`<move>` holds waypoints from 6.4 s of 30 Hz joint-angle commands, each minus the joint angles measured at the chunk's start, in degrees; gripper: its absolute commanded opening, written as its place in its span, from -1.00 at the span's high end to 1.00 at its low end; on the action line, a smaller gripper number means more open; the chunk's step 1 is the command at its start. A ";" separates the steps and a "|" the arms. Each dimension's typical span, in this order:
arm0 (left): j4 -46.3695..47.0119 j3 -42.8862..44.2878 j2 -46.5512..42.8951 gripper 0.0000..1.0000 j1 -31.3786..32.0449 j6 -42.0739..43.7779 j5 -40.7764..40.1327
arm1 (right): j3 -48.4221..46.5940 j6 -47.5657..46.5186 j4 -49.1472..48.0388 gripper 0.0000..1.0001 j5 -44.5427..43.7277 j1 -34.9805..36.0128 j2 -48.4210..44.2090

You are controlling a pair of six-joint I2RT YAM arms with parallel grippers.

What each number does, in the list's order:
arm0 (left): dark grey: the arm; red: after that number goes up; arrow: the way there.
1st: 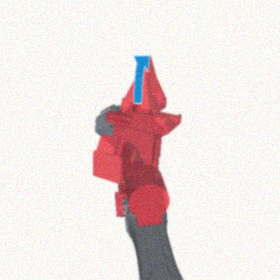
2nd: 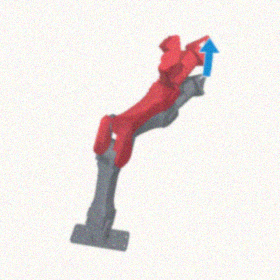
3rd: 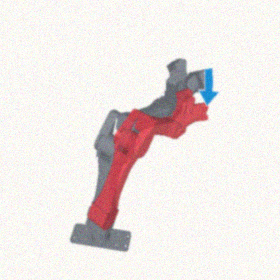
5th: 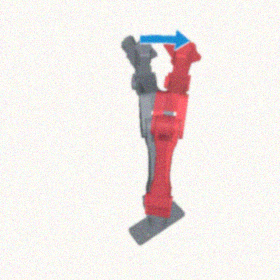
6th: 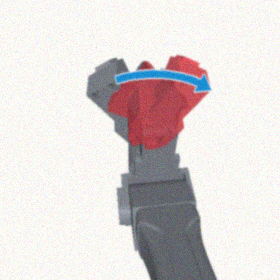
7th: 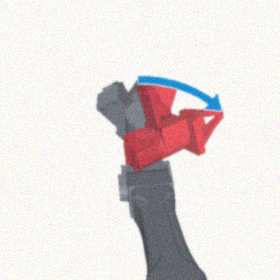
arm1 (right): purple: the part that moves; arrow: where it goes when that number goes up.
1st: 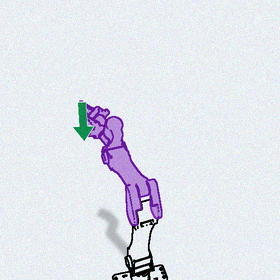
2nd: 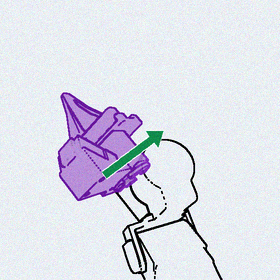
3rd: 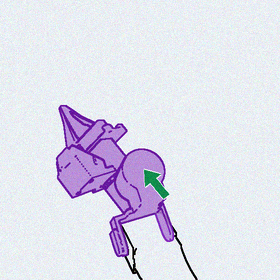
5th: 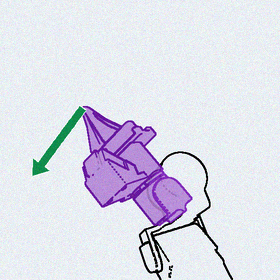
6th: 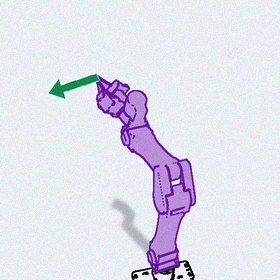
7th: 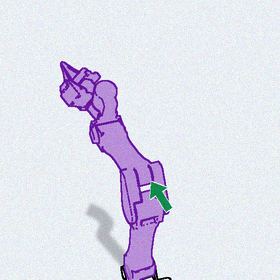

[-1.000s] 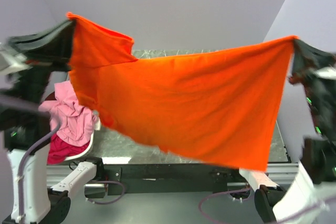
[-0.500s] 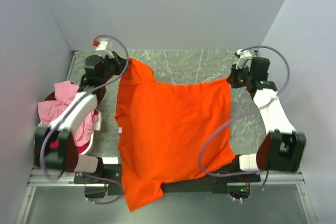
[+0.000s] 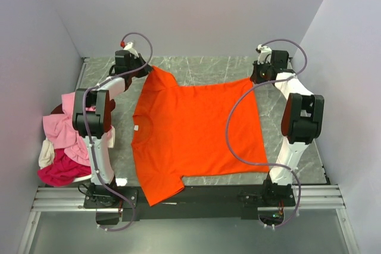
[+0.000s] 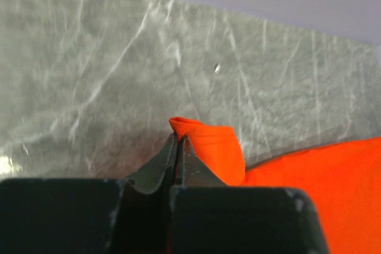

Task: Fold and stack the t-shirts
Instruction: Flatten the tshirt out, then fold the tshirt

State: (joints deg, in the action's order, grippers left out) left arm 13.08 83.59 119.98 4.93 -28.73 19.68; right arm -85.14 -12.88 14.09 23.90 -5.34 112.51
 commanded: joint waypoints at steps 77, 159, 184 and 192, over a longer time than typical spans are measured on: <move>-2.10 -44.30 -49.76 0.99 2.98 -4.75 -1.66 | 11.75 -9.97 5.16 1.00 5.37 -5.29 -9.24; -13.52 -34.37 -36.41 -0.11 0.09 -15.56 -16.35 | 8.42 -11.82 23.26 0.06 17.23 -6.08 -11.54; -12.91 -23.65 -17.67 0.32 -2.12 -13.98 -14.32 | -0.11 -6.01 22.30 0.07 13.54 -6.08 -3.18; -12.12 -25.14 -17.24 0.90 -2.73 -14.07 -14.05 | -1.52 -2.06 20.28 0.07 11.18 -6.08 -0.98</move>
State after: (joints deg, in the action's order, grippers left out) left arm -1.13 58.76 103.22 2.66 -42.92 5.26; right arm -83.61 -17.76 36.36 36.64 -11.49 110.72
